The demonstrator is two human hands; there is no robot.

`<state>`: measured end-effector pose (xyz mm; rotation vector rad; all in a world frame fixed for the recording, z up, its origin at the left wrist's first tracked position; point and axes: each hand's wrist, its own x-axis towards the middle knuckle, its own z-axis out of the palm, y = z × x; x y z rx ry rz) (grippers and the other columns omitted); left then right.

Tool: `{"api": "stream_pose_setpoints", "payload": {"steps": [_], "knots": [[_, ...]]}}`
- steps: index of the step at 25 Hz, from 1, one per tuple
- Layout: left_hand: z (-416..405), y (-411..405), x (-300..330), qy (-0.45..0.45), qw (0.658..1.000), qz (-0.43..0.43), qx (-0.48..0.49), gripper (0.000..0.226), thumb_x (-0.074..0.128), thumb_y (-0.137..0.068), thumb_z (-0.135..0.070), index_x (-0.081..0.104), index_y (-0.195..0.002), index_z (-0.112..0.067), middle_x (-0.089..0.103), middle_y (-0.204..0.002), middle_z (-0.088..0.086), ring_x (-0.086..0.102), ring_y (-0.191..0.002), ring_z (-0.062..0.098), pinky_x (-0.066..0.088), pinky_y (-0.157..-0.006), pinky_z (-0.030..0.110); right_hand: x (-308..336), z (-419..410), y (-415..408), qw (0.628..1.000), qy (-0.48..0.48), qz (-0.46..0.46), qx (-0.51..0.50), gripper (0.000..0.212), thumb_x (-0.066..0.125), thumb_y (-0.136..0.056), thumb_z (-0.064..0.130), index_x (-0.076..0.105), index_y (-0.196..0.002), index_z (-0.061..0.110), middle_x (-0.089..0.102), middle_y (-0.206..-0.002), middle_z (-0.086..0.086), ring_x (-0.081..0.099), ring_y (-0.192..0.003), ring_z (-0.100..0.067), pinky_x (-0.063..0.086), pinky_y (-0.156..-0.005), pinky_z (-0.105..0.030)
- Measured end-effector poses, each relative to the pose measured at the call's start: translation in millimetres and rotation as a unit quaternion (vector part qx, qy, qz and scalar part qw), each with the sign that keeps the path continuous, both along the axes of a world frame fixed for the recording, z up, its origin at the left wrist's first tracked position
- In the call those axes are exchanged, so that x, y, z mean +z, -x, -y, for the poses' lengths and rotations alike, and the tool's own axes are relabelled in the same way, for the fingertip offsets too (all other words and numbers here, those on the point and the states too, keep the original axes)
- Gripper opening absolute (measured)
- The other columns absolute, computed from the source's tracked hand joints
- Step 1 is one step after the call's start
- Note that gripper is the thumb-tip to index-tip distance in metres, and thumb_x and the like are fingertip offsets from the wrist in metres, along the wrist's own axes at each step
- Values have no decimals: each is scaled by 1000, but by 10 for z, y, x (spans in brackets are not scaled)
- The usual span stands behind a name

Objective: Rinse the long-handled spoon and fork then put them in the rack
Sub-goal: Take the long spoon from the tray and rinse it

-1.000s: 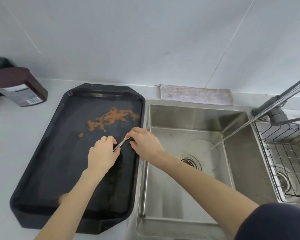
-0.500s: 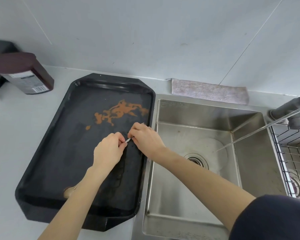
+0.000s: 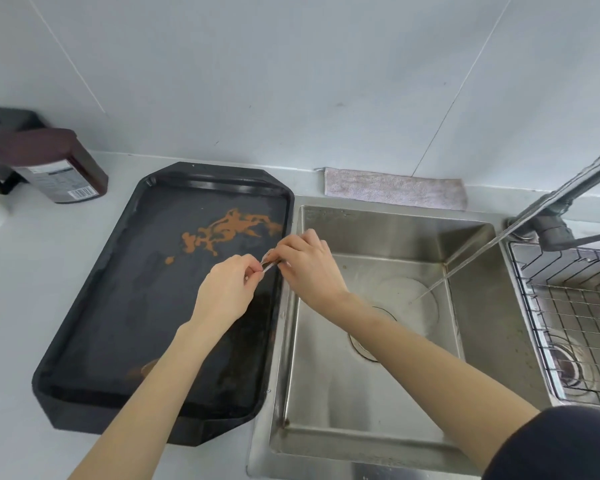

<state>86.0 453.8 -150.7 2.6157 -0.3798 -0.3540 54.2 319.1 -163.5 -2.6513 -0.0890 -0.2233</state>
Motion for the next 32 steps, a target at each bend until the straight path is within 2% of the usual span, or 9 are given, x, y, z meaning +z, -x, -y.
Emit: {"api": "stream_pose_setpoints", "payload": {"steps": [3,6,9,11,14,19,24,28,32], "knots": [[153,90,164,50,999,8,-10,21,53,-91,-22,63,-105,-11,66,-102,3,52,-81,11,41,-76,22,124,191,202,996,-82,17,-42,35,51,-85,0,60,-118,10,56,-130,-8,51,-106,-32,45,-93,-43],[368,202,339,110,994,-17,-14,19,54,-90,-22,65,-101,-12,61,-90,-3,53,-80,12,38,-77,21,290,369,422,969,-215,24,-119,45,52,-86,3,47,-130,13,45,-136,-6,54,-104,-19,47,-92,-29],[637,327,479,158,987,-25,-31,16,54,-90,-19,66,-97,-12,62,-83,-3,53,-67,9,40,-75,22,476,552,593,923,-329,-14,-201,40,54,-88,12,48,-127,15,56,-124,-2,55,-78,-3,43,-73,-13],[822,423,564,195,979,-29,-46,14,54,-90,-17,65,-97,-11,61,-80,-4,52,-58,0,46,-64,15,568,681,707,901,-368,-24,-230,30,56,-88,16,58,-118,14,66,-114,-2,57,-81,-5,42,-76,-14],[1082,559,666,253,963,-68,-59,16,53,-90,-14,64,-101,-9,62,-77,-5,55,-58,-1,43,-45,3,664,846,869,875,-417,-10,-246,18,58,-87,18,68,-101,13,69,-93,0,59,-87,-9,43,-81,-19],[1416,797,732,334,923,-181,-58,10,55,-90,-18,63,-84,-20,61,-76,-8,54,-68,4,49,-63,18,727,1161,1086,851,-453,17,-264,8,59,-88,20,65,-83,18,60,-70,10,53,-70,-6,41,-70,-18],[1710,985,597,332,908,-252,-44,12,59,-87,-18,60,-99,-13,60,-80,-5,56,-74,5,49,-63,11,675,1410,1254,837,-463,39,-289,22,54,-89,14,58,-70,26,64,-71,7,61,-80,-15,49,-88,-35],[2011,1084,457,328,903,-276,-30,9,63,-85,-17,57,-79,-19,59,-75,-1,53,-79,17,43,-65,18,587,1642,1351,834,-458,34,-307,25,54,-88,10,57,-69,26,65,-69,7,65,-75,-17,54,-90,-42],[2332,1105,393,345,892,-289,-29,13,63,-85,-16,58,-74,-19,59,-71,-3,53,-69,12,45,-66,21,582,1946,1359,832,-440,39,-335,25,55,-85,7,54,-72,28,63,-69,9,60,-68,-13,52,-75,-30]]}}
